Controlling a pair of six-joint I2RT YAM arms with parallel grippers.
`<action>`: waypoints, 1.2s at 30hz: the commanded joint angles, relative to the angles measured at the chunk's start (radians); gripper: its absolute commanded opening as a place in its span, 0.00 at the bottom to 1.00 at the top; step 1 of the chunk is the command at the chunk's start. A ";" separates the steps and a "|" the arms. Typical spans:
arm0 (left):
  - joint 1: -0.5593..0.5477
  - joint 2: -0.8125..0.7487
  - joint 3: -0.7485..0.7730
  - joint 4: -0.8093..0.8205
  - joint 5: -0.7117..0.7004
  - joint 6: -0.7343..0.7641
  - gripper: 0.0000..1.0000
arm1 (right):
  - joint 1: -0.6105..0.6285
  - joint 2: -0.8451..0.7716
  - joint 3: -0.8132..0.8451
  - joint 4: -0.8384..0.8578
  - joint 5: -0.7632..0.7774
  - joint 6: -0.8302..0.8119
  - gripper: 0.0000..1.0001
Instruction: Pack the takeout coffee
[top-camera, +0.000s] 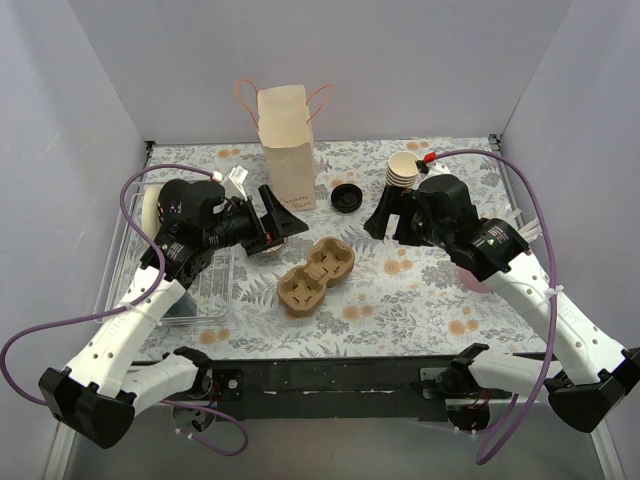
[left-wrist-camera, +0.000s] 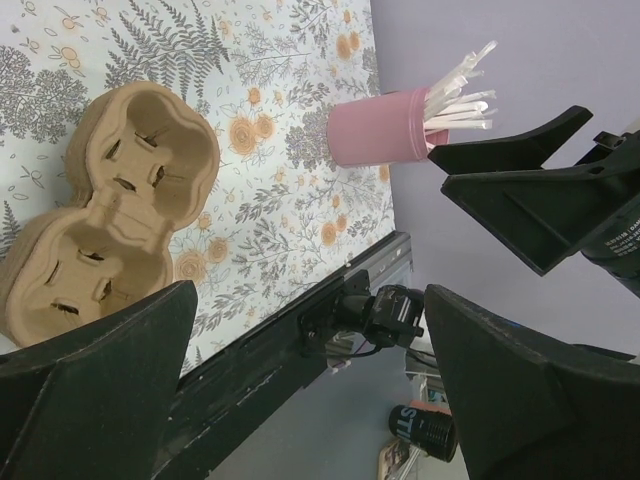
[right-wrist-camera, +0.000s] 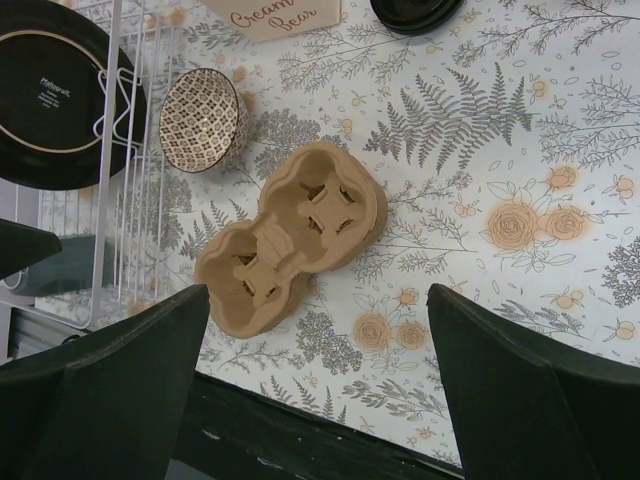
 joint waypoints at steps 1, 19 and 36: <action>0.002 -0.012 0.039 -0.026 -0.010 0.015 0.98 | -0.004 0.003 0.039 0.034 0.025 0.008 0.98; 0.002 -0.026 0.091 -0.175 -0.070 0.093 0.98 | -0.301 0.592 0.600 -0.112 0.281 -0.288 0.65; 0.002 -0.023 0.116 -0.252 -0.142 0.101 0.98 | -0.507 0.977 0.892 -0.084 0.059 -0.220 0.33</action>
